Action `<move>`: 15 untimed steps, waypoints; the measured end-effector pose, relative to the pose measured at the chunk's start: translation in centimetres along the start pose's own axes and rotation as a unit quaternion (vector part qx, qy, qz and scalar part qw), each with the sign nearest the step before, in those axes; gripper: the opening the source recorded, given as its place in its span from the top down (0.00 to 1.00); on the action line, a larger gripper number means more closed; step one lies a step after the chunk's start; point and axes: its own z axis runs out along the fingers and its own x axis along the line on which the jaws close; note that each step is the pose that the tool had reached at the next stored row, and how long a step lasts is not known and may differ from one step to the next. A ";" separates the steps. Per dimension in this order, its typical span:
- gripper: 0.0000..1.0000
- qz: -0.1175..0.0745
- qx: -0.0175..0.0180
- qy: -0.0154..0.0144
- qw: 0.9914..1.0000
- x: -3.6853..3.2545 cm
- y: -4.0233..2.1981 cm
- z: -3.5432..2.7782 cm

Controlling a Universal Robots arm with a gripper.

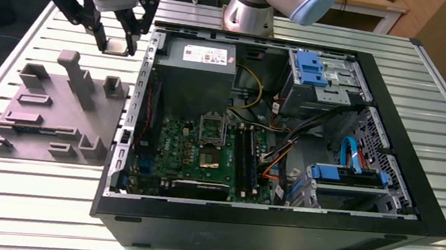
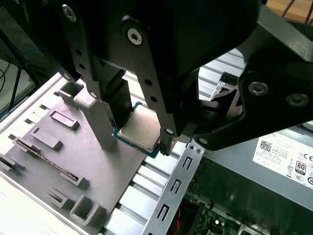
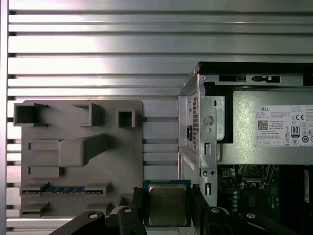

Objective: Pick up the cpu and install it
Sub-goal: 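Pick up the cpu and move it towards the insertion slot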

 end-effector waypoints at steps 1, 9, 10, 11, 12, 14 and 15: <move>0.53 0.000 0.000 0.000 1.000 0.00 0.00 0.00; 0.53 0.000 0.000 0.000 1.000 -0.25 0.01 0.00; 0.53 0.000 0.000 0.000 1.000 -0.32 0.01 0.00; 0.53 0.000 0.000 0.000 1.000 -0.39 0.01 0.00; 0.53 0.000 0.000 0.000 1.000 -0.45 0.01 0.00; 0.53 0.000 0.000 0.000 1.000 -0.52 0.01 0.00; 0.53 0.000 0.000 0.000 1.000 -0.56 0.01 0.00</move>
